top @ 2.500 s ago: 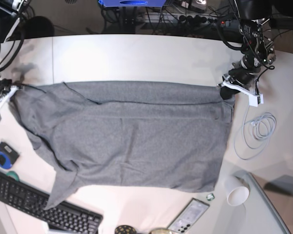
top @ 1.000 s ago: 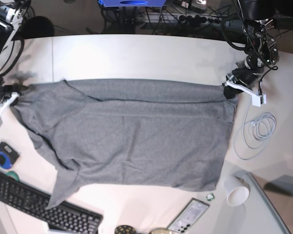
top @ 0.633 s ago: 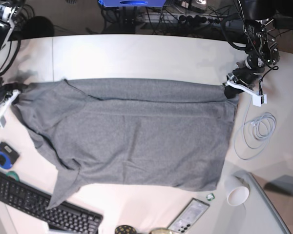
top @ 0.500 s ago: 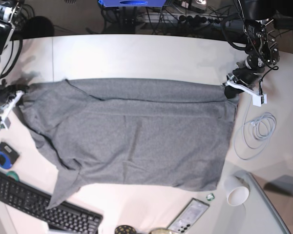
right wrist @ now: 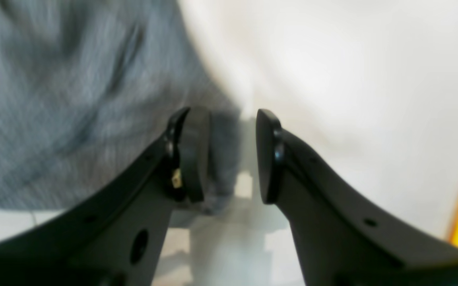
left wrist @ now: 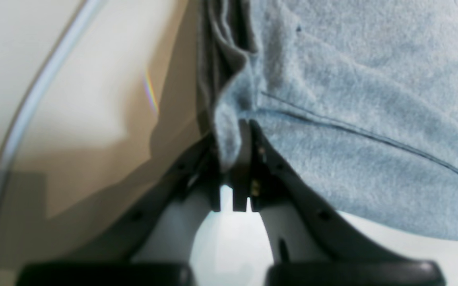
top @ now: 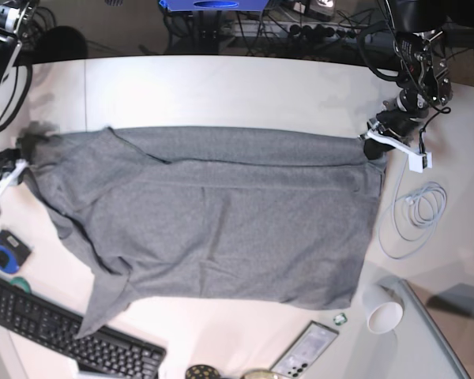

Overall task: Layout the t-shirt on the table in an organized manner, then fold the t-shirt properly
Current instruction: 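Hold the folded edge with both grippers and tighten it outward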

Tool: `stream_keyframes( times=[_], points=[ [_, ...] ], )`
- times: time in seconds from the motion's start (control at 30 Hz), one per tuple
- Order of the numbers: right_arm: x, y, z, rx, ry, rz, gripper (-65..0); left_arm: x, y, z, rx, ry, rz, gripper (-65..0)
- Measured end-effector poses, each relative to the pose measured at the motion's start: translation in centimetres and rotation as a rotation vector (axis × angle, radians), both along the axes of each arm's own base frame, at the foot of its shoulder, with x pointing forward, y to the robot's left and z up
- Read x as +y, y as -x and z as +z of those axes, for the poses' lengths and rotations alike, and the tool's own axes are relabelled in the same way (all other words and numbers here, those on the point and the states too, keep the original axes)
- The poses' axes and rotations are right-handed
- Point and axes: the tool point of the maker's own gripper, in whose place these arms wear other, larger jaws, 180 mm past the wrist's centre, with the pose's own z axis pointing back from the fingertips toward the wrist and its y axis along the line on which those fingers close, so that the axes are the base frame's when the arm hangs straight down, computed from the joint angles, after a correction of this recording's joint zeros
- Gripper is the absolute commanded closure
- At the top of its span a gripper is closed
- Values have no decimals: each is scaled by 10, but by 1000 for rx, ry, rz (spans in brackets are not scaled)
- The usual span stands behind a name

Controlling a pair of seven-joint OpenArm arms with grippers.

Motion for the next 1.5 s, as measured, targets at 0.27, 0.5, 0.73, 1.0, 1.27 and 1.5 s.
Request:
stream_keyframes(
  times=[0.27,0.5,0.73,1.0,1.27,1.5],
  points=[
    [-45,59,45,-122,-38,-423,-249,1,0,0,1,-3,2,0],
    [60,84,-1,-86,-389,-343,-413,2,0,0,1,-4,5,0],
    [71,86,-23,-56,-486,-397,-402,2,0,0,2,-6,9,0],
    [61,69,-38,-139,-591,-495,-399,2,0,0,2,-5,9,0],
    [62,49,-43,-226,-654,-526,-396,2,0,0,2,-5,9,0],
    [64,43,-43,-228,-667,-519,-311,2,0,0,2,-5,9,0]
  ],
)
